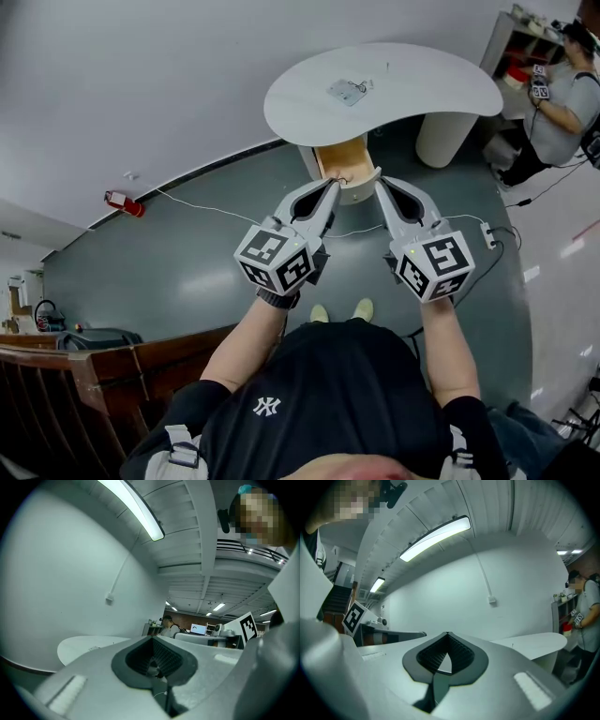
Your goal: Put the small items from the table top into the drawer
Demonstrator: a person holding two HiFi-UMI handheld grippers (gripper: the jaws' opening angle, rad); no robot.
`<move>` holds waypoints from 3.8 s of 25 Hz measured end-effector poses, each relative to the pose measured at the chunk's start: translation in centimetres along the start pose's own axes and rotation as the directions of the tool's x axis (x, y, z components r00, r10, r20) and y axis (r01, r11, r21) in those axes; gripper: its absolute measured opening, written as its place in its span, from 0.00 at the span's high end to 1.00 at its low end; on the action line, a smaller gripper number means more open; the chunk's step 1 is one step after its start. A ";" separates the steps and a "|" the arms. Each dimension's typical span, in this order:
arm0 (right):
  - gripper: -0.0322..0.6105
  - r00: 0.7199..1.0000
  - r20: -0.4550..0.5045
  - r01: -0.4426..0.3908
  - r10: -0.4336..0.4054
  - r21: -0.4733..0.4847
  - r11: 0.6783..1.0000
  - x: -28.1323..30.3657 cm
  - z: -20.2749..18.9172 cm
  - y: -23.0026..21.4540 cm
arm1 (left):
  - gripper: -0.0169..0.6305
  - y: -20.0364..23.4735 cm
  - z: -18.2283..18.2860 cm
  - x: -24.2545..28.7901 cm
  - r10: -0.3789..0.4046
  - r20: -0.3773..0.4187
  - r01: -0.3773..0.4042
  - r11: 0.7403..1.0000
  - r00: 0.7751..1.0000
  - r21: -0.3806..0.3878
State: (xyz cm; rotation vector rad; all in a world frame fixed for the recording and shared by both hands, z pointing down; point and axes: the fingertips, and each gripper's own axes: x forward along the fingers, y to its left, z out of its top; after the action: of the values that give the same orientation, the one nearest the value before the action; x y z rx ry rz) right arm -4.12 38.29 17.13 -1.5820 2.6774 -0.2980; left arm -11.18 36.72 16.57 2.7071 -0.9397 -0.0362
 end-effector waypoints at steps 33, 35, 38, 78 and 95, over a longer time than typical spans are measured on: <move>0.91 0.998 0.032 0.052 -0.056 0.105 0.993 5.1 -0.2 -12.6 | 0.97 6.3 -0.8 12.8 0.006 -0.010 -0.006 1.000 1.000 -0.012; 0.91 0.998 0.013 0.059 -0.061 0.106 0.993 6.8 -0.4 -13.5 | 0.97 7.7 -0.7 14.1 0.001 -0.020 -0.001 1.000 1.000 -0.005; 0.91 0.998 -0.008 0.067 -0.066 0.106 0.992 10.3 -0.2 -14.9 | 0.97 10.7 -0.2 16.4 0.001 -0.036 -0.001 1.000 0.999 0.002; 0.88 0.933 -0.323 -0.118 0.160 0.147 0.982 39.6 -9.3 -34.5 | 0.97 32.7 -5.2 39.3 0.200 -0.173 -0.217 0.972 0.964 -0.088; 0.82 0.850 -0.516 -0.049 0.106 0.123 0.991 44.8 -20.6 -42.6 | 0.97 39.1 -12.5 45.3 0.266 -0.229 -0.298 0.947 0.936 -0.117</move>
State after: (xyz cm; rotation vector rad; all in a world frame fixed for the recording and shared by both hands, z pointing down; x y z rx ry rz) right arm 8.66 -17.49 48.38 -1.5305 3.0256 -0.9841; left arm 2.38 -17.22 41.94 2.3583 -1.1974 0.2240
